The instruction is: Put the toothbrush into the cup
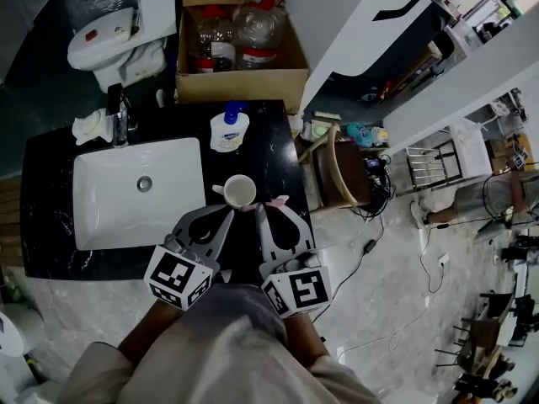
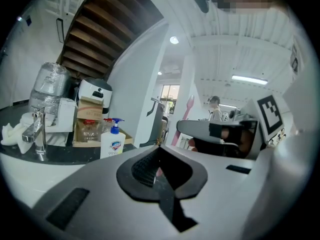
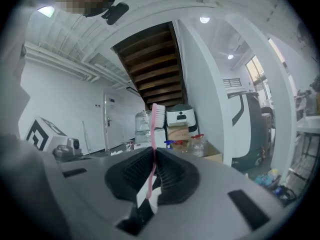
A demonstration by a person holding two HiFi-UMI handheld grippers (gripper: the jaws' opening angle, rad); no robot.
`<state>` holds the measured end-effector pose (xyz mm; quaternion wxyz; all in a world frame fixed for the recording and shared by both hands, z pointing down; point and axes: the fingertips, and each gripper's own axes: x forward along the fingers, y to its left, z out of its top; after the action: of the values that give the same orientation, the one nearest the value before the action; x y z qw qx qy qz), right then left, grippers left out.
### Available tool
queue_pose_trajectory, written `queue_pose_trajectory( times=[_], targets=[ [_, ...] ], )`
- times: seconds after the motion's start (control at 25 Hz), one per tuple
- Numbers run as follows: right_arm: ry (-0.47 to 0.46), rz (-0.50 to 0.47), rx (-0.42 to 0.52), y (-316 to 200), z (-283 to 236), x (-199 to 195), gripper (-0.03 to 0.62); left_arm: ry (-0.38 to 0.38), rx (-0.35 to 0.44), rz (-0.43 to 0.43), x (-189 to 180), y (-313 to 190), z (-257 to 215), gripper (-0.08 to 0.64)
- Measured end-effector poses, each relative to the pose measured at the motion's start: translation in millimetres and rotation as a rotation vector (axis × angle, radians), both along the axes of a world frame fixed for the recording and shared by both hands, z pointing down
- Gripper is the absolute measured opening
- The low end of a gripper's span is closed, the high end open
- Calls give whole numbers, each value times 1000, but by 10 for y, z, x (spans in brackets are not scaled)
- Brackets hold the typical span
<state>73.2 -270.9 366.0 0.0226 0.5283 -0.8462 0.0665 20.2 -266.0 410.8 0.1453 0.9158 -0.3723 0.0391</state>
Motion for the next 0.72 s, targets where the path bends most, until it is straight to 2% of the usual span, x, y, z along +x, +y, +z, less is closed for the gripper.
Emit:
queue_pose_trajectory(
  times=[0.36,0.72],
  targets=[
    [-9,-18,-5,-183,72,-10,28,6,-20,-56,-133,-102,61,5],
    [7,-3,-43,-355,305,-27,28,2,-25,-34,-144,-143,104,5]
  ],
)
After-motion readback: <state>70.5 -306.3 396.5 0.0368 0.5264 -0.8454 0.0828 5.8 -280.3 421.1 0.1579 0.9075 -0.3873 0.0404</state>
